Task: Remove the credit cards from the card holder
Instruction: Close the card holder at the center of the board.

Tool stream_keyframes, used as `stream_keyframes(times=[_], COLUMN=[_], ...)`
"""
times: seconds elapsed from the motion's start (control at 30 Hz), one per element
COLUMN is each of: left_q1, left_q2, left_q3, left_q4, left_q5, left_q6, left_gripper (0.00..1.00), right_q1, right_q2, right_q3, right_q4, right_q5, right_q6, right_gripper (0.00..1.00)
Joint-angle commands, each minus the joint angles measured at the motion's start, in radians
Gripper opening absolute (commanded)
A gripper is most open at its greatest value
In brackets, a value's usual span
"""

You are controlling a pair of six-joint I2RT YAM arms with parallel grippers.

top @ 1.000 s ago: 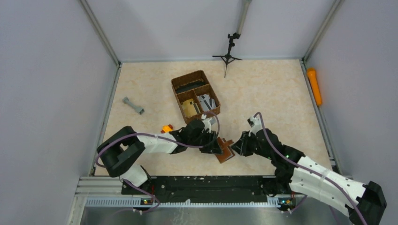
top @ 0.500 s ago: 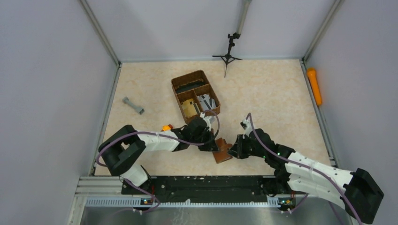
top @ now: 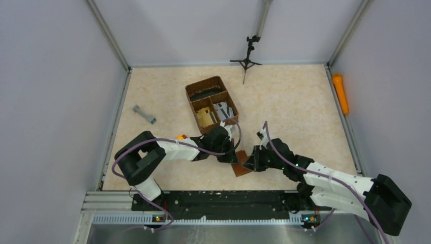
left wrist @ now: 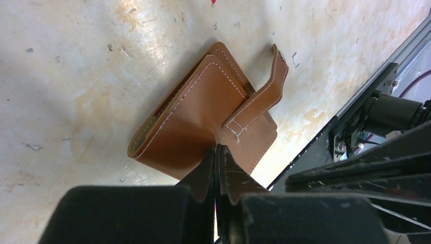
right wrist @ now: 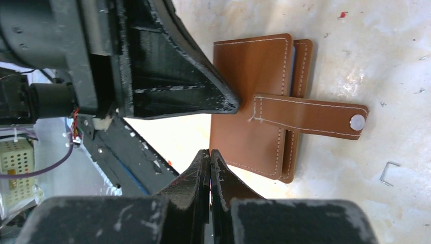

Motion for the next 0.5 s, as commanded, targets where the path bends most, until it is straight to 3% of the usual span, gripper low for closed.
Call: stream_keyframes(times=[0.0,0.3,0.47], left_q1=[-0.003,-0.003,-0.004], left_q2=[0.006,-0.086,-0.157], left_q3=[0.001,0.016,0.019], left_q4=[-0.042,-0.110,-0.188], left_q5=[-0.053,-0.056,-0.079], left_q6=[0.017,0.045,0.056], left_gripper=[0.00,0.00,0.00], right_q1=[0.007,0.007,0.007], right_q2=[0.045,0.089,0.057], right_q3=[-0.018,-0.021,0.024], right_q4=[0.078,0.003,-0.037], right_q5=[0.049,0.164,0.112], right_q6=[0.008,-0.031,-0.061], right_gripper=[0.00,0.00,0.00])
